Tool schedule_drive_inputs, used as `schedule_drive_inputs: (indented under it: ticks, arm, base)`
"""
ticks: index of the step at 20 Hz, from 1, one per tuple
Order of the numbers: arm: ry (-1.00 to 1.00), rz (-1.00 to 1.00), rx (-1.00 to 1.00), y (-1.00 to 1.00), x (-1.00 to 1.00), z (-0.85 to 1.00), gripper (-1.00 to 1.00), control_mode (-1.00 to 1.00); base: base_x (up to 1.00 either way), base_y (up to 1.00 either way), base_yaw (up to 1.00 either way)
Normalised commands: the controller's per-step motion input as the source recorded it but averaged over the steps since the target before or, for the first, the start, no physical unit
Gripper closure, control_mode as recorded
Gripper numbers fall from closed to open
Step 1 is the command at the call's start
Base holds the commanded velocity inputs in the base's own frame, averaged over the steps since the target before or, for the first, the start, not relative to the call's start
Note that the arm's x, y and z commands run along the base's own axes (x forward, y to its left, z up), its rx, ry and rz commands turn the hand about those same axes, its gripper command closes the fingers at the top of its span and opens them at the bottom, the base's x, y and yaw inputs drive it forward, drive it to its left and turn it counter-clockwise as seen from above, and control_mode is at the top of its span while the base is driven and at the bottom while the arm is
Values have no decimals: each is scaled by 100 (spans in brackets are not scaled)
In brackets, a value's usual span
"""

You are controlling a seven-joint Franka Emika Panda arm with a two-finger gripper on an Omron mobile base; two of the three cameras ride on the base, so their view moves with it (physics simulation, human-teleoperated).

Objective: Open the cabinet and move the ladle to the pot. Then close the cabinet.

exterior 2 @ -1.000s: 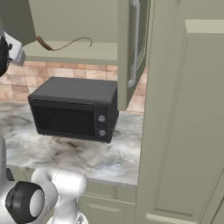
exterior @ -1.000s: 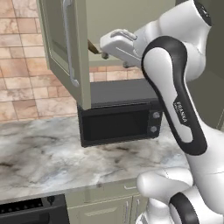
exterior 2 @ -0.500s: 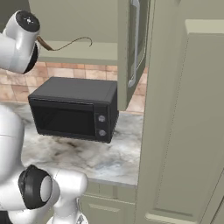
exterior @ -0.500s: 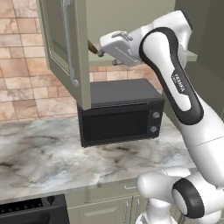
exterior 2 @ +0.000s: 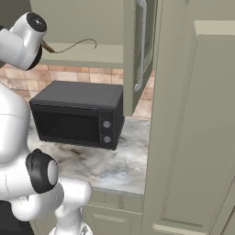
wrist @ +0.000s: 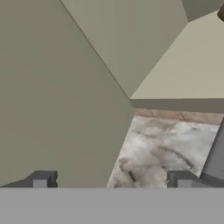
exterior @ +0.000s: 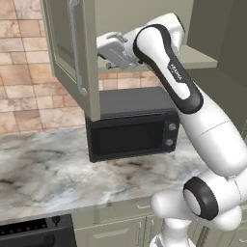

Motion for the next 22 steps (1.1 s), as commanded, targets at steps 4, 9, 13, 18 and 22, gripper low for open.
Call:
schedule_drive_inputs:
  ticks: [4,9,13,18,22]
  arm:
    - [0,-2,0,62,48,-7,-100,-100]
    - [0,-1,1,57,47,-4,-100,-100]
    - [0,0,9,66,32,-8,-100,-100]
    - [0,0,10,92,20,-17,-100,-100]
    - [-1,-3,8,100,11,-19,-100,-100]
  base:
    - [0,0,0]
    - [0,0,0]
    - [0,0,0]
    - [0,0,0]
    - [0,0,0]
